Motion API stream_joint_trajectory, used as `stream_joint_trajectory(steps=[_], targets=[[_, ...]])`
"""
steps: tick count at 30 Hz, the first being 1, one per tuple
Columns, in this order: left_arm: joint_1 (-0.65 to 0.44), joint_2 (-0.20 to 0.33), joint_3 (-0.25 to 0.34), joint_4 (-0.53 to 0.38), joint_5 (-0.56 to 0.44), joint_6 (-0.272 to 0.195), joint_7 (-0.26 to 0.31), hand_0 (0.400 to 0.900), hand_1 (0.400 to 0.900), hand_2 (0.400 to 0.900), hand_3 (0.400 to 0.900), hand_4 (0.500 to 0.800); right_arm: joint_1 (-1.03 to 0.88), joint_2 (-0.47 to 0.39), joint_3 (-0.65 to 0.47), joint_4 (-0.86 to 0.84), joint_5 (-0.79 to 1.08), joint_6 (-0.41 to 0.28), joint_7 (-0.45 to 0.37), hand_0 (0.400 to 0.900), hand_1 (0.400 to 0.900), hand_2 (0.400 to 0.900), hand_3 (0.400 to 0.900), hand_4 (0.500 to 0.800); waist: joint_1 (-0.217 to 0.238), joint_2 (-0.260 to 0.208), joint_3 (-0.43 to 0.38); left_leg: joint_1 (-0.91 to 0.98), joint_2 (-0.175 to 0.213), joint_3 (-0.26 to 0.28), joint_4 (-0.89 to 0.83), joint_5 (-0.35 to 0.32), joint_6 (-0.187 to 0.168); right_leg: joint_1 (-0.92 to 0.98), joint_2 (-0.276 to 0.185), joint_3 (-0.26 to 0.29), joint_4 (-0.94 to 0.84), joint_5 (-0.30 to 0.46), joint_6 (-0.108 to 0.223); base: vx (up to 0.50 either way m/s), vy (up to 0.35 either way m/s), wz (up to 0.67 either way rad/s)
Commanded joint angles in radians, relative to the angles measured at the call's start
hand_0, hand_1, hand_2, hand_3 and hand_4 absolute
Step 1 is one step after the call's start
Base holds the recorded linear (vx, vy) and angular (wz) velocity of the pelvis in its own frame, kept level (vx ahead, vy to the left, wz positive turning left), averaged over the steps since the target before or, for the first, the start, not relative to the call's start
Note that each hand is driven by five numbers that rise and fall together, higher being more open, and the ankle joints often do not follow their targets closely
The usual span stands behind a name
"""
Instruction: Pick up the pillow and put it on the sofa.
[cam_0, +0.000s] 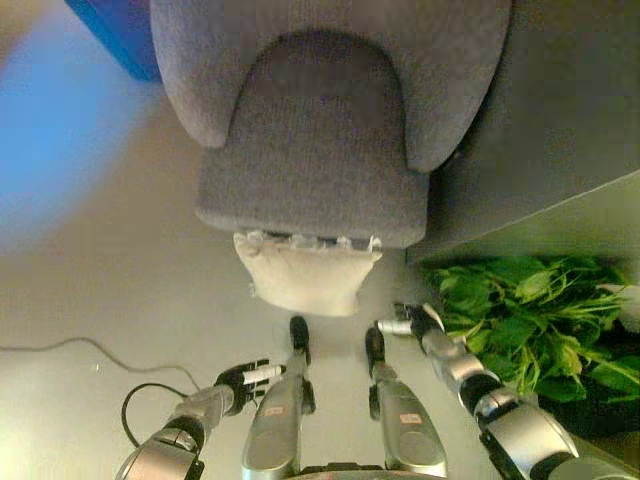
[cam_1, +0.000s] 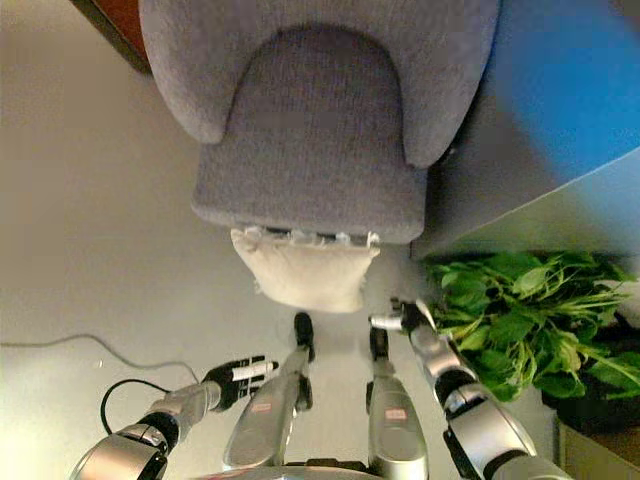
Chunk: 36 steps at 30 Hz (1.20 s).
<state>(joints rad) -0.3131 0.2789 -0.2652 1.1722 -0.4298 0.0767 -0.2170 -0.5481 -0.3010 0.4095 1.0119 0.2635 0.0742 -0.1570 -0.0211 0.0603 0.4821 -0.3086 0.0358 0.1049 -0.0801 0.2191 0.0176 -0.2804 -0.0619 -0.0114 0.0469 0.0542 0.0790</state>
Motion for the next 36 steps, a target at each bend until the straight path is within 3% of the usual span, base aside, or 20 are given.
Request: stream_joint_trajectory(steps=[1, 9, 16, 28, 36], targets=[[0.03, -0.003, -0.059, 0.019, -0.074, -0.047, 0.026, 0.9, 0.9, 0.9, 0.9, 0.8, -0.066, -0.088, 0.007, -0.107, 0.05, -0.034, -0.096, 0.9, 0.9, 0.9, 0.9, 0.8, 0.023, 0.0, 0.03, -0.014, -0.062, -0.026, 0.001, -0.112, -0.031, -0.109, 0.015, -0.066, 0.039, 0.003, -0.017, -0.1, -0.01, 0.14], [0.123, -0.043, -0.147, -0.072, -0.177, -0.18, 0.013, 0.9, 0.9, 0.9, 0.9, 0.8, -0.169, -0.178, -0.005, -0.186, 0.041, -0.102, -0.208, 0.9, 0.9, 0.9, 0.9, 0.8, 0.04, 0.025, 0.038, -0.203, -0.068, -0.038, 0.0, -0.072, -0.048, -0.299, 0.011, -0.072, 0.044, 0.048, -0.013, -0.06, -0.004, 0.1], [0.141, -0.062, -0.21, -0.124, -0.242, -0.255, -0.005, 0.9, 0.9, 0.9, 0.9, 0.8, -0.274, -0.199, 0.008, -0.142, 0.02, -0.114, -0.245, 0.9, 0.9, 0.9, 0.9, 0.8, 0.062, 0.057, 0.038, -0.322, -0.073, -0.052, 0.008, -0.051, -0.056, -0.416, -0.004, -0.082, 0.06, 0.068, -0.005, -0.02, -0.007, 0.09], [0.121, -0.09, -0.266, -0.193, -0.297, -0.306, -0.022, 0.9, 0.9, 0.9, 0.9, 0.8, -0.491, -0.187, 0.094, -0.072, 0.036, -0.11, -0.161, 0.9, 0.9, 0.9, 0.9, 0.8, 0.101, 0.158, 0.038, -0.467, -0.076, -0.048, 0.008, -0.02, -0.071, -0.576, -0.039, -0.079, 0.072, 0.084, 0.009, 0.0, 0.044, 0.1], [0.126, -0.1, -0.247, -0.17, -0.28, -0.339, -0.053, 0.9, 0.9, 0.9, 0.9, 0.8, -0.53, -0.126, 0.129, -0.07, 0.08, -0.147, -0.129, 0.9, 0.9, 0.9, 0.9, 0.8, 0.113, 0.164, 0.038, -0.505, -0.066, -0.044, 0.004, -0.009, -0.08, -0.612, -0.039, -0.084, 0.073, 0.083, 0.005, 0.0, 0.026, 0.0]])
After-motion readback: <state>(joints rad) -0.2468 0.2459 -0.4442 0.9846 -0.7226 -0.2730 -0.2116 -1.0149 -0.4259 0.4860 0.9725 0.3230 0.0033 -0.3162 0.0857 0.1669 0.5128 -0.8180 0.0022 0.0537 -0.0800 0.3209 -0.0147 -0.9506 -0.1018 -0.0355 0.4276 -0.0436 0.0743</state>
